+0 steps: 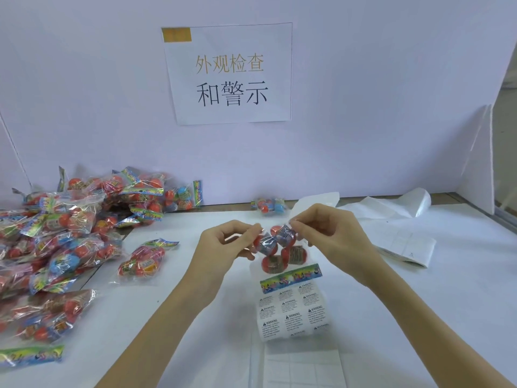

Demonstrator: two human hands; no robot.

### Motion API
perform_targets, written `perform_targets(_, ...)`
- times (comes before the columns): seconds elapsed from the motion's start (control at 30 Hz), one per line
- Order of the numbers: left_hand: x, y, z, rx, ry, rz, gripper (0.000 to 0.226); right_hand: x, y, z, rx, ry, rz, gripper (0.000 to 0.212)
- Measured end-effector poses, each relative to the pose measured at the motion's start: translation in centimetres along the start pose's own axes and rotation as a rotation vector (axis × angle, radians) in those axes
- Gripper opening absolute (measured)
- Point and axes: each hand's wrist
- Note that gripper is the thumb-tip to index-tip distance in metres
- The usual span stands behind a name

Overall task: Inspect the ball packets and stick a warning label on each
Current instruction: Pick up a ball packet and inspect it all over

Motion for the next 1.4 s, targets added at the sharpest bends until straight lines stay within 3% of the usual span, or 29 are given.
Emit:
perform_targets(0.13, 0.0, -0.3, 0.3, 0.033, -0.136, -0.005, 0.037, -0.1, 0.0, 0.1, 0.089, 0.019, -0.012, 0.009)
perform_targets(0.33, 0.1, -0.1, 0.0, 0.106, -0.211, 0.054, 0.021, 0.4, -0.1, -0.1, 0.087, 0.002, -0.081, 0.017)
perform_targets(0.4, -0.1, -0.1, 0.0, 0.165, -0.222, 0.028, 0.015, 0.2, 0.3, -0.2, 0.164, 0.016, 0.043, 0.019)
perform_targets(0.53, 0.2, -0.1, -0.4, 0.287, -0.062, 0.044, 0.005, 0.5, 0.8, 0.0, 0.275, -0.01, 0.364, 0.048)
perform_targets(0.7, 0.0, 0.0, -0.6, 0.295, 0.009, 0.165, 0.012, -0.3, 0.2, -0.1, 0.185, -0.004, 0.33, 0.028)
perform_targets(0.83, 0.1, 0.0, -0.4, 0.188, -0.068, 0.144, 0.043, 0.1, 0.6, -0.2, 0.138, 0.154, 0.249, 0.034)
perform_targets(0.93, 0.1, 0.1, 0.0, 0.061, -0.005, 0.089, 0.043, 0.6, 0.7, -0.4, 0.108, 0.261, 0.208, 0.041)
perform_targets(1.03, 0.2, 0.2, 0.1, 0.003, 0.027, -0.009, 0.03, 0.9, 0.3, -0.3, 0.128, 0.187, 0.232, 0.035)
perform_targets(1.13, 0.1, 0.4, 0.4, -0.002, -0.054, -0.033, 0.027, 0.9, -0.2, -0.3, 0.151, 0.084, 0.155, 0.016)
perform_targets(1.3, 0.3, 0.2, 0.6, -0.007, -0.094, -0.08, 0.024, 0.6, -0.3, -0.1, 0.257, -0.027, 0.263, 0.018)
perform_targets(1.4, 0.3, -0.2, 0.2, 0.116, -0.131, 0.057, 0.023, 0.7, -0.2, -0.1, 0.278, -0.012, 0.351, 0.02)
Point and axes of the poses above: each hand's wrist, its own z-axis towards the middle knuckle, its own x-axis out of the palm, y = z × x, and after that the axes turned 15 degrees about -x, right-handed
